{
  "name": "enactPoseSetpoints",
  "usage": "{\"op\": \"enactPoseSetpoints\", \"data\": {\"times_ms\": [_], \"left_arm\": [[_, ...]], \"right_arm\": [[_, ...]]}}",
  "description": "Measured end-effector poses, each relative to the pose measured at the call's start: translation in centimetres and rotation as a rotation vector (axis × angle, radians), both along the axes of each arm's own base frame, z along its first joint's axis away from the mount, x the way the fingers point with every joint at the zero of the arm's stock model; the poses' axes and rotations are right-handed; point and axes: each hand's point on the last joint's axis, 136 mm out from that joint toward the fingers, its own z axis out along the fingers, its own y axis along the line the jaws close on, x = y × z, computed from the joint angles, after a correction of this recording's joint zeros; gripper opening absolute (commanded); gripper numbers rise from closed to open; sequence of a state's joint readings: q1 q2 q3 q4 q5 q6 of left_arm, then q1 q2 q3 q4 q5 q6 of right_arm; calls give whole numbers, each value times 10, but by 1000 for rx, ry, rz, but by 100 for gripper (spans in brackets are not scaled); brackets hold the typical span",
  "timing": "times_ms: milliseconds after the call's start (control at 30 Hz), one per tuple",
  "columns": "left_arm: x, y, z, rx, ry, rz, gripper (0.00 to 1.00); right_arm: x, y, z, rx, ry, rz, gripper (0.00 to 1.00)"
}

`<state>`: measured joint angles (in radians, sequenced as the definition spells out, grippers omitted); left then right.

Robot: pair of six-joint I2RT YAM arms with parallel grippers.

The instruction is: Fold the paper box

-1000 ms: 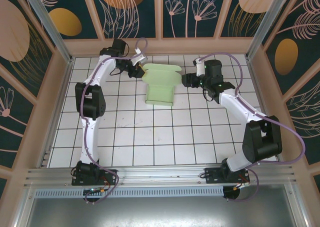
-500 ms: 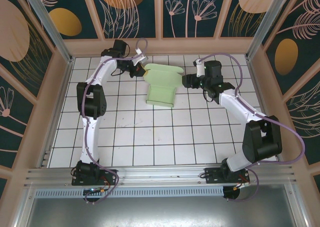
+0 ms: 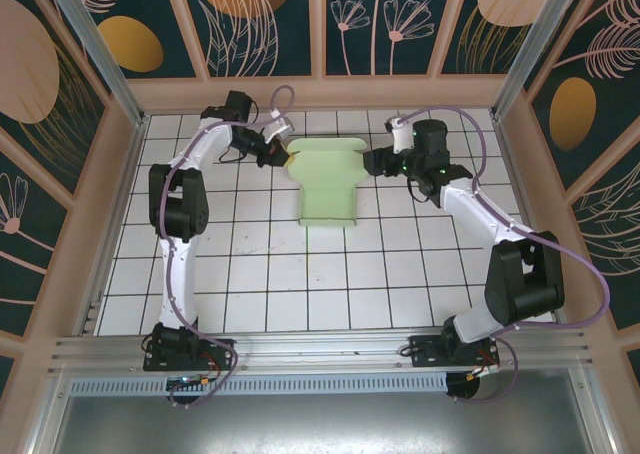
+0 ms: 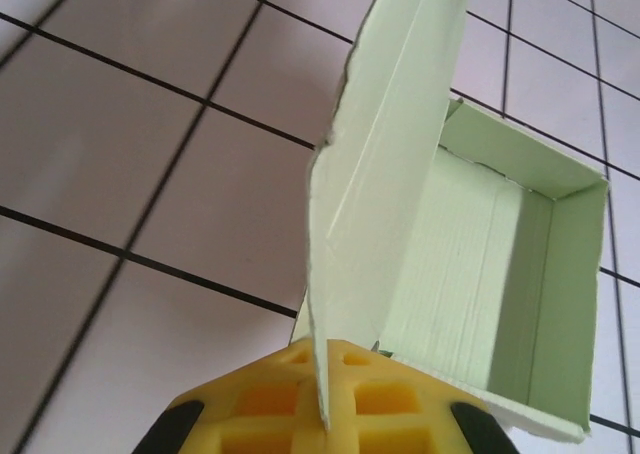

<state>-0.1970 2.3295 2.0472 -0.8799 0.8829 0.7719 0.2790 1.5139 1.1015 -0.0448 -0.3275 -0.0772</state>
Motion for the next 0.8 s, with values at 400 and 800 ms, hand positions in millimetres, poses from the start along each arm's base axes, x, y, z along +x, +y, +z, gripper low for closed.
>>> {"op": "enactPoseSetpoints", "data": {"times_ms": [400,800], "left_arm": [[-28,6,12,2,-3,-2,0],[-27,9,20,24,-42,2,0]], "right_arm": [[0,17,5,-79,-37,380,73],[6,27,-36,-249,32,636,69]]}}
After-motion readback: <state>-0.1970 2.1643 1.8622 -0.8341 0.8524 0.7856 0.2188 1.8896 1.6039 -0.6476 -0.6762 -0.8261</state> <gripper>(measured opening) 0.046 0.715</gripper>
